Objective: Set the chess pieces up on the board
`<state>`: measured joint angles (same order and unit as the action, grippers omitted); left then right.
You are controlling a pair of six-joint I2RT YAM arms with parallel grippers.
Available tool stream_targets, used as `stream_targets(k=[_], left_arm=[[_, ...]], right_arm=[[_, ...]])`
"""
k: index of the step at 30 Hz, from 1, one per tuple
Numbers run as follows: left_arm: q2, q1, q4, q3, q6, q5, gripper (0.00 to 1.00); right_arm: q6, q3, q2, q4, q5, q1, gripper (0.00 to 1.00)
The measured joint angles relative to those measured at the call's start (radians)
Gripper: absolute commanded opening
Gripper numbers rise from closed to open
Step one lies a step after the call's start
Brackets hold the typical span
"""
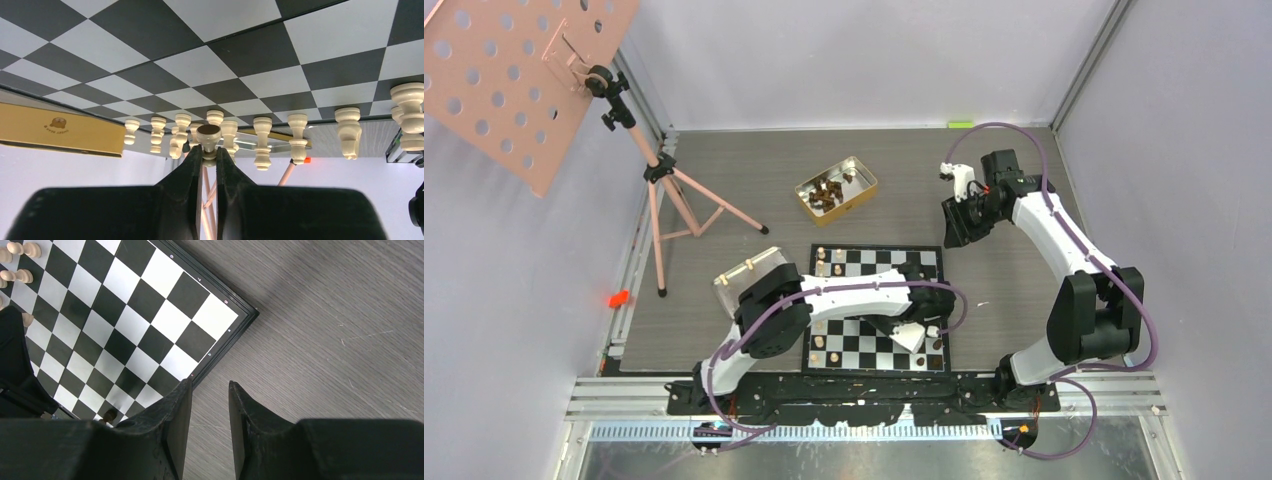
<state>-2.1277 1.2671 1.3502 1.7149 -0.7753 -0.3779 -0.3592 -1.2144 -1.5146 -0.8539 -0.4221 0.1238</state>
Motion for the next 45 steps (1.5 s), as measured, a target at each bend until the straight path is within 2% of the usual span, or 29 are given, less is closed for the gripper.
stream_targets(k=[12, 16, 22, 28, 34, 40, 45], left_arm=[[-0.065, 0.040, 0.054, 0.051, 0.011, -0.015, 0.26], [-0.066, 0.040, 0.053, 0.053, 0.017, -0.015, 0.38], [-0.066, 0.040, 0.051, 0.054, 0.035, -0.015, 0.40], [-0.037, 0.039, 0.018, 0.048, 0.040, -0.001, 0.51], [0.115, -0.014, -0.030, 0.022, 0.065, 0.121, 0.65], [0.277, -0.167, -0.130, -0.083, 0.104, 0.314, 0.68], [0.322, -0.284, -0.229, -0.177, 0.146, 0.462, 0.69]], right_arm=[[0.000, 0.002, 0.001, 0.001, -0.010, 0.000, 0.39], [0.000, 0.002, 0.000, 0.001, -0.014, 0.000, 0.39], [0.000, 0.002, -0.011, 0.000, -0.019, 0.000, 0.39], [0.000, 0.002, -0.019, 0.000, -0.026, 0.000, 0.39], [0.000, 0.002, -0.019, 0.000, -0.028, 0.000, 0.39], [0.001, 0.002, -0.025, 0.000, -0.030, 0.000, 0.39], [0.003, 0.002, -0.046, -0.001, -0.031, 0.000, 0.39]])
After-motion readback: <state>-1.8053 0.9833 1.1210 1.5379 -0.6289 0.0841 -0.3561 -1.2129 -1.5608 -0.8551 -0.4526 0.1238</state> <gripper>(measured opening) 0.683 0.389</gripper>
